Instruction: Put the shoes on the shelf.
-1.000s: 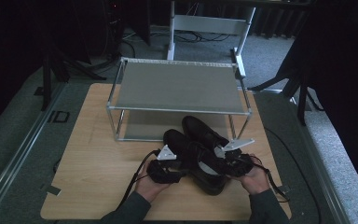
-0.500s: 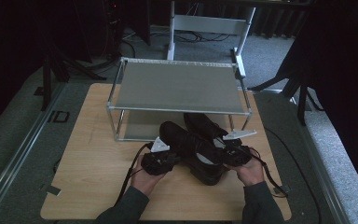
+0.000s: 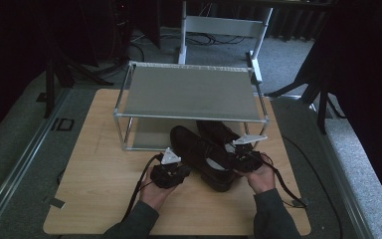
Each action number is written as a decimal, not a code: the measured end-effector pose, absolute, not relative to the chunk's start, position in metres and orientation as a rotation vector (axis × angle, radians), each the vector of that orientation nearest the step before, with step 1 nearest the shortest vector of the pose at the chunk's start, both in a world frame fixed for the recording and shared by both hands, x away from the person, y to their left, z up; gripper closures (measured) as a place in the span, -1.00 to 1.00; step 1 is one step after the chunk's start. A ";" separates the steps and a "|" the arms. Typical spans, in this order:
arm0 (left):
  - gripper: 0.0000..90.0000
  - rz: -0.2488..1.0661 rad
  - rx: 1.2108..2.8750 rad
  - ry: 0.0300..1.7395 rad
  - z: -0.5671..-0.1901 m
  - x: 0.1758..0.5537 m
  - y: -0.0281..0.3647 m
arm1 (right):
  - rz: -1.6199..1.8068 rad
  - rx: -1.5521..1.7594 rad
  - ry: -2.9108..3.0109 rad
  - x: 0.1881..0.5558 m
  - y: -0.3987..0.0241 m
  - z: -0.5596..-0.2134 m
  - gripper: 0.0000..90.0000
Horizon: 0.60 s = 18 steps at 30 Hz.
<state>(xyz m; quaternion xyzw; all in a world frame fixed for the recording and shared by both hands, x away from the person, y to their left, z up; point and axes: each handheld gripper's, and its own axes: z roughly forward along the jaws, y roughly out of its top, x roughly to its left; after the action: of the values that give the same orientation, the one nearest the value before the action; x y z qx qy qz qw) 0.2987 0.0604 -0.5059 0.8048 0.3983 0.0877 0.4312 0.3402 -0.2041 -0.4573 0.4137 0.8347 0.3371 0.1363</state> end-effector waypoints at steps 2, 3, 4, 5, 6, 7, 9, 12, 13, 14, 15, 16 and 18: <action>0.70 0.218 2.004 0.997 -0.507 0.299 0.060 | 0.981 1.192 2.414 0.342 -0.202 -0.458 0.80; 0.69 0.217 2.004 0.999 -0.507 0.300 0.060 | 0.983 1.184 2.416 0.342 -0.201 -0.459 0.80; 0.68 0.217 2.005 0.999 -0.507 0.300 0.060 | 0.987 1.185 2.414 0.343 -0.201 -0.459 0.80; 0.68 0.217 2.003 1.001 -0.508 0.301 0.060 | 0.993 1.185 2.419 0.344 -0.200 -0.459 0.80; 0.67 0.215 2.001 1.004 -0.508 0.301 0.060 | 1.002 1.192 2.416 0.345 -0.200 -0.459 0.80; 0.67 0.213 1.997 1.008 -0.508 0.302 0.060 | 1.006 1.192 2.418 0.346 -0.199 -0.459 0.80; 0.65 0.210 1.995 1.013 -0.509 0.303 0.060 | 1.006 1.180 2.414 0.347 -0.196 -0.460 0.80; 0.65 0.208 1.990 1.014 -0.509 0.304 0.060 | 1.001 1.174 2.419 0.349 -0.195 -0.461 0.80; 0.65 0.208 1.990 1.015 -0.509 0.304 0.060 | 0.998 1.178 2.417 0.349 -0.194 -0.461 0.80; 0.64 0.207 1.991 1.014 -0.509 0.304 0.060 | 0.997 1.175 2.416 0.350 -0.193 -0.461 0.80; 0.64 0.207 1.991 1.014 -0.509 0.304 0.060 | 0.997 1.175 2.416 0.350 -0.193 -0.461 0.80; 0.64 0.206 1.988 1.016 -0.509 0.305 0.060 | 0.992 1.184 2.409 0.352 -0.192 -0.461 0.80; 0.64 0.206 1.986 1.020 -0.509 0.306 0.060 | 0.998 1.198 2.402 0.354 -0.191 -0.461 0.80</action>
<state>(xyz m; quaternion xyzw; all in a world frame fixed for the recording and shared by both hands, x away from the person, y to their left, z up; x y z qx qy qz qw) 0.3061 0.0603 -0.5092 0.7977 0.4097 0.0829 0.4347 0.3542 -0.1906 -0.4615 0.4144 0.8306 0.3452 0.1386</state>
